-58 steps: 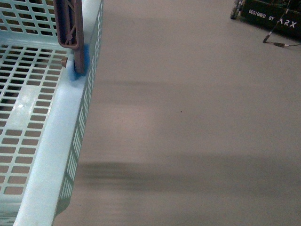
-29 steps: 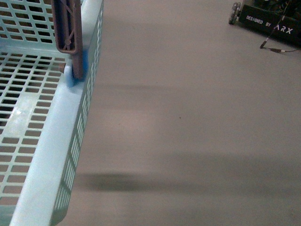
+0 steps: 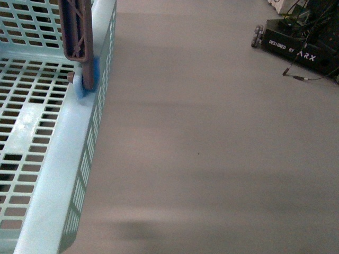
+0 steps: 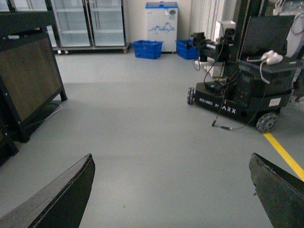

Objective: Pick mango and avocado into basket

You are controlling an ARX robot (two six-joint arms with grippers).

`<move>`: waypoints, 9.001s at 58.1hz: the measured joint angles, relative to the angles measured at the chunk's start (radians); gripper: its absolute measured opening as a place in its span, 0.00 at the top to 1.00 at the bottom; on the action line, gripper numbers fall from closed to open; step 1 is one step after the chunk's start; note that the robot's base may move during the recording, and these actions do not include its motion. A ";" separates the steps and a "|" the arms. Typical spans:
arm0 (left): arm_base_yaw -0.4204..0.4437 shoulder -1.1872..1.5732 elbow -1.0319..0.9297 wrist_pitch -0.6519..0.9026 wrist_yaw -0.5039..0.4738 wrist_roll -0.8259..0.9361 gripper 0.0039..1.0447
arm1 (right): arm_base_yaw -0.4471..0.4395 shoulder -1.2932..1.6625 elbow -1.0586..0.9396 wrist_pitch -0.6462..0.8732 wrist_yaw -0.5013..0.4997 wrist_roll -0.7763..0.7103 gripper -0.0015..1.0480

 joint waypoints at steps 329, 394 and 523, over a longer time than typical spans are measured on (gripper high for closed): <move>-0.003 -0.006 -0.004 0.000 -0.004 0.000 0.94 | 0.001 0.000 0.000 0.000 0.000 0.000 0.07; 0.003 -0.005 -0.006 -0.001 0.002 0.004 0.94 | -0.001 0.000 0.000 0.000 -0.001 0.000 0.07; -0.120 0.641 0.180 0.444 0.746 1.145 0.94 | -0.001 0.000 0.000 0.000 -0.001 0.000 0.07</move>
